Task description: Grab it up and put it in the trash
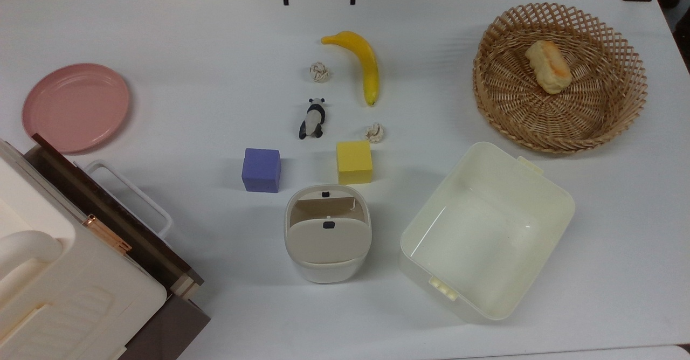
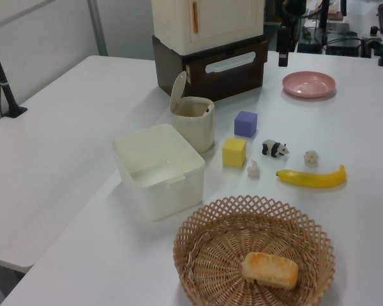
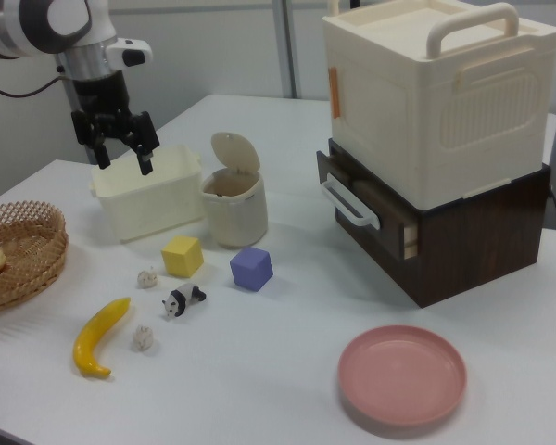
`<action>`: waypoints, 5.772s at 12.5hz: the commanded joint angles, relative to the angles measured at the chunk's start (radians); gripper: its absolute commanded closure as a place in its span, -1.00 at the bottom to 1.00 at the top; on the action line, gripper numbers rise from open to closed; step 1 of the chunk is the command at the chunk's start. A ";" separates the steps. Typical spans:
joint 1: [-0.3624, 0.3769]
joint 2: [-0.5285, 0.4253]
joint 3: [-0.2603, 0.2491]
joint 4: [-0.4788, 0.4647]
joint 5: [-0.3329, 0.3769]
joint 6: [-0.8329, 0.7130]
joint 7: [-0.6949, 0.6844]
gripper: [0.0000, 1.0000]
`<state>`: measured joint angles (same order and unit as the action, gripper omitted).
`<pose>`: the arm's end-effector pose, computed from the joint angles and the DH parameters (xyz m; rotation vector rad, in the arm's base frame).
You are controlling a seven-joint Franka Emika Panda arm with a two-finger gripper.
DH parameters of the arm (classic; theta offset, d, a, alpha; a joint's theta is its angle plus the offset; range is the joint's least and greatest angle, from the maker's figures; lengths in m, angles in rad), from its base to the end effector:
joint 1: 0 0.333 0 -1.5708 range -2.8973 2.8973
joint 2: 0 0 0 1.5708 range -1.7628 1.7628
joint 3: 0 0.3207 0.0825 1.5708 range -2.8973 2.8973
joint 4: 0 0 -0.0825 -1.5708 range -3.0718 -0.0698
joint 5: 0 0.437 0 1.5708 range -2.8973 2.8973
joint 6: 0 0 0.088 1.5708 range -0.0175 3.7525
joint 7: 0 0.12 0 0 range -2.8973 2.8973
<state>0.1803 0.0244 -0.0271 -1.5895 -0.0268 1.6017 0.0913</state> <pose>0.6102 0.0912 0.5942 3.1113 0.0979 -0.0136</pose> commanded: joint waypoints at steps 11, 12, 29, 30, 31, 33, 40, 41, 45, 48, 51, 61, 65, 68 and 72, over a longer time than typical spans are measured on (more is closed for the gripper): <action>0.143 0.058 -0.005 -0.055 0.008 0.096 0.108 -1.00; 0.143 0.066 -0.005 -0.090 0.005 0.151 0.108 -1.00; 0.142 0.305 -0.004 -0.293 -0.001 0.596 0.107 -1.00; 0.142 0.308 -0.001 -0.300 -0.001 0.616 0.107 -1.00; 0.140 0.321 0.012 -0.305 0.001 0.639 0.110 -1.00; 0.137 0.330 0.022 -0.307 -0.001 0.661 0.110 -1.00; 0.133 0.338 0.024 -0.305 -0.002 0.673 0.110 0.86; 0.133 0.338 0.024 -0.305 -0.002 0.673 0.108 0.98; 0.131 0.336 0.024 -0.305 -0.010 0.672 0.108 1.00; 0.131 0.325 0.024 -0.296 -0.012 0.658 0.107 1.00; 0.128 0.286 0.021 -0.274 -0.018 0.600 0.102 1.00; 0.050 0.209 0.013 -0.024 -0.041 0.360 0.108 1.00; 0.024 0.236 0.013 -0.010 -0.057 0.513 0.108 1.00; 0.005 0.302 0.010 -0.010 -0.067 0.737 0.107 1.00; -0.013 0.354 0.009 -0.010 -0.107 0.900 0.107 1.00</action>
<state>0.1719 0.3369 -0.0127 -1.6242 -0.0932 2.4227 0.1859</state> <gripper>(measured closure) 0.841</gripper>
